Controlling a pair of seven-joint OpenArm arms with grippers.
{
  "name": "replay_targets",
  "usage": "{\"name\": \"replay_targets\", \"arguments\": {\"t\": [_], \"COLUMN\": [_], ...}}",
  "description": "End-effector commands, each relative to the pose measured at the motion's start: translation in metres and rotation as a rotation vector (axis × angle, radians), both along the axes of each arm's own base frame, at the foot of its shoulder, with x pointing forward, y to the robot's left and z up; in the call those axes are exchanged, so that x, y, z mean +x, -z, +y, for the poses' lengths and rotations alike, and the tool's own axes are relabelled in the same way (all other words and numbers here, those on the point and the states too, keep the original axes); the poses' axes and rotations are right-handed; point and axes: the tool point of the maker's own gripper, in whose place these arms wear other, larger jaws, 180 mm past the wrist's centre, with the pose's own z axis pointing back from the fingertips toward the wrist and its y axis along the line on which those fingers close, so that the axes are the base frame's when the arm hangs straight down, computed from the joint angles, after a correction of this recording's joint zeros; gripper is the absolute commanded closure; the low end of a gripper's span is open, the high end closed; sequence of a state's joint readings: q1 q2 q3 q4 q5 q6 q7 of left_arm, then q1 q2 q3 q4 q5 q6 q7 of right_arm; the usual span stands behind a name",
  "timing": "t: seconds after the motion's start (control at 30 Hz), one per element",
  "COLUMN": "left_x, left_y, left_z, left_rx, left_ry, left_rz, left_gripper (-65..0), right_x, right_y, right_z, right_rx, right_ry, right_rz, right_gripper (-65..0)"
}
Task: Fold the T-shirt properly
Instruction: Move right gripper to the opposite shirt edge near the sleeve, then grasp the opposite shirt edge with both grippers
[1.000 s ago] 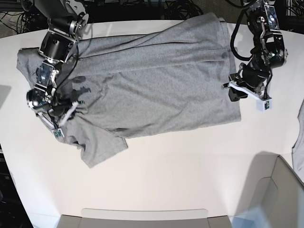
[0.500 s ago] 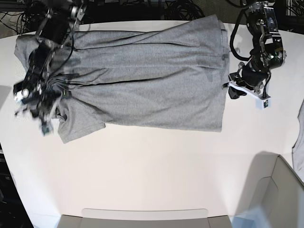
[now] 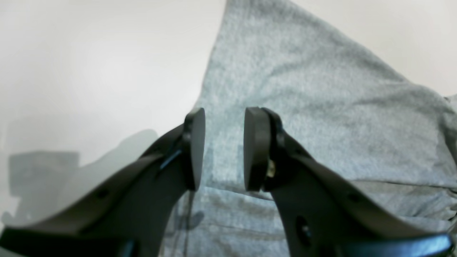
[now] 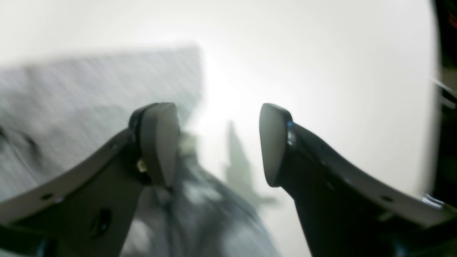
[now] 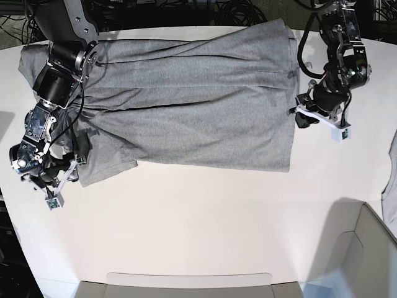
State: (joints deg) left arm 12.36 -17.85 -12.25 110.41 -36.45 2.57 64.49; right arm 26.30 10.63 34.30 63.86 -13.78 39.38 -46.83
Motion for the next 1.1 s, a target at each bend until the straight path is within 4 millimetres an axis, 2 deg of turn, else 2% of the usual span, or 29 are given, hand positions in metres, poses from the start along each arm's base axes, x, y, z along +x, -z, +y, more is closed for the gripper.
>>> {"name": "replay_targets", "arguments": {"t": [0.0, 0.1, 0.17, 0.27, 0.37, 0.53, 0.63, 0.73, 0.87, 0.9, 1.0, 1.07], "left_x": [0.006, 0.006, 0.006, 0.005, 0.005, 0.007, 0.008, 0.008, 0.009, 0.011, 0.038, 0.056], "left_y": [-0.009, -0.009, -0.009, -0.008, -0.008, -0.01, -0.01, -0.01, -0.011, -0.012, -0.017, -0.01], "left_z": [0.001, 0.001, 0.001, 0.001, 0.001, 0.001, 0.001, 0.001, 0.004, 0.005, 0.008, 0.007], "left_rx": [0.008, 0.008, 0.008, 0.007, 0.007, 0.007, 0.007, 0.007, 0.009, 0.009, -0.009, -0.026], "left_ry": [0.003, 0.004, 0.004, 0.005, 0.005, 0.005, 0.005, 0.005, -0.004, -0.007, -0.014, 0.001], "left_rz": [-0.038, -0.036, -0.036, -0.032, -0.032, -0.038, -0.04, -0.04, -0.045, -0.05, -0.071, -0.064], "left_gripper": [-19.4, -19.4, -19.4, -19.4, -19.4, -19.4, -19.4, -19.4, -19.7, -19.9, -25.0, -28.2], "right_x": [0.009, 0.013, 0.011, 0.017, 0.02, 0.019, 0.012, 0.007, 0.004, 0.004, 0.004, 0.003], "right_y": [-0.008, 0.008, 0.015, 0.012, 0.009, 0.026, 0.048, 0.06, 0.064, 0.064, 0.064, 0.065], "right_z": [-0.001, 0.006, 0.003, -0.01, -0.012, -0.005, 0.0, 0.004, 0.007, 0.007, 0.007, 0.007], "right_rx": [0.012, 0.097, 0.142, 0.188, 0.197, 0.245, 0.295, 0.32, 0.318, 0.319, 0.318, 0.318], "right_ry": [-0.008, -0.002, 0.027, 0.117, 0.125, 0.129, 0.137, 0.137, 0.13, 0.129, 0.127, 0.126], "right_rz": [-0.04, -0.041, -0.035, -0.102, -0.139, -0.089, -0.019, 0.027, 0.044, 0.044, 0.046, 0.048], "right_gripper": [-35.1, -35.1, -35.0, -35.0, -35.0, -35.0, -35.0, -35.0, -35.0, -35.0, -35.0, -35.0]}}
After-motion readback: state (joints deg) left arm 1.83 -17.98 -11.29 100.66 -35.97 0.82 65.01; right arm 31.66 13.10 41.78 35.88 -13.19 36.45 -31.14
